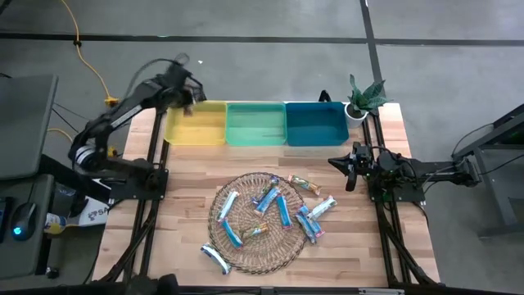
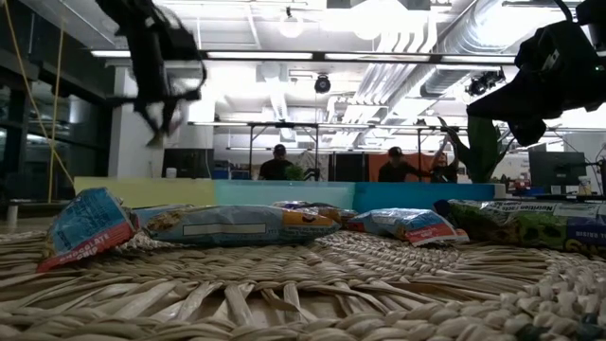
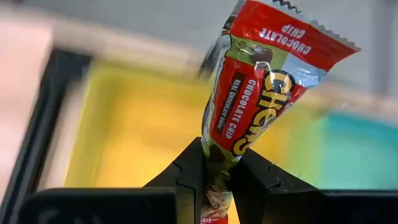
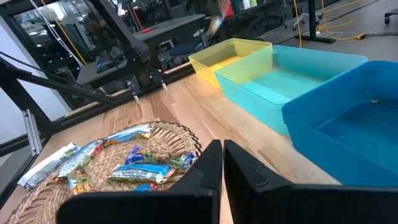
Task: Pick and place Granola Bars by type
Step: Put the red granola bar into the yellow bin
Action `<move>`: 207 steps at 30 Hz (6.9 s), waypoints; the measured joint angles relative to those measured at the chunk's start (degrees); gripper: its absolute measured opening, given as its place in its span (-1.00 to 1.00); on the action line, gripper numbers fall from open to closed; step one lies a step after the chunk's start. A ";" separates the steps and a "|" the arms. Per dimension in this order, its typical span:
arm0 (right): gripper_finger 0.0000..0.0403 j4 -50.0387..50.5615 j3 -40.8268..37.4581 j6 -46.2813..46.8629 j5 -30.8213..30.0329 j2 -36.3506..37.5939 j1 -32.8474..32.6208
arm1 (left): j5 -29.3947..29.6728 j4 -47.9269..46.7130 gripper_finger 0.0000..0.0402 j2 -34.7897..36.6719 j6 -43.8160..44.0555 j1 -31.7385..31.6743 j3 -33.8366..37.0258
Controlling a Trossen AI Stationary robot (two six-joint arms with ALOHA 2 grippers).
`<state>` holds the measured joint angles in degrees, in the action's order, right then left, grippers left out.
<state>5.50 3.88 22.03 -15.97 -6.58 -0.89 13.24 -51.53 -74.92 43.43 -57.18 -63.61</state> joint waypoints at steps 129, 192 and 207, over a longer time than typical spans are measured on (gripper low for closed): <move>-1.00 -0.20 0.00 -0.01 0.04 -0.17 -0.02 | 0.25 21.18 0.19 -21.99 -70.05 92.97 0.74; -1.00 -0.20 0.00 0.00 0.04 -0.19 -0.01 | -5.45 12.68 -0.53 -17.11 -56.19 91.43 -6.12; -1.00 -0.22 0.00 0.01 0.04 -0.17 0.00 | -34.07 28.63 -0.53 7.67 -44.27 75.52 -6.12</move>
<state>5.28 3.88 22.04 -15.92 -6.74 -0.89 -20.84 -22.90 -67.26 -0.84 18.34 -69.73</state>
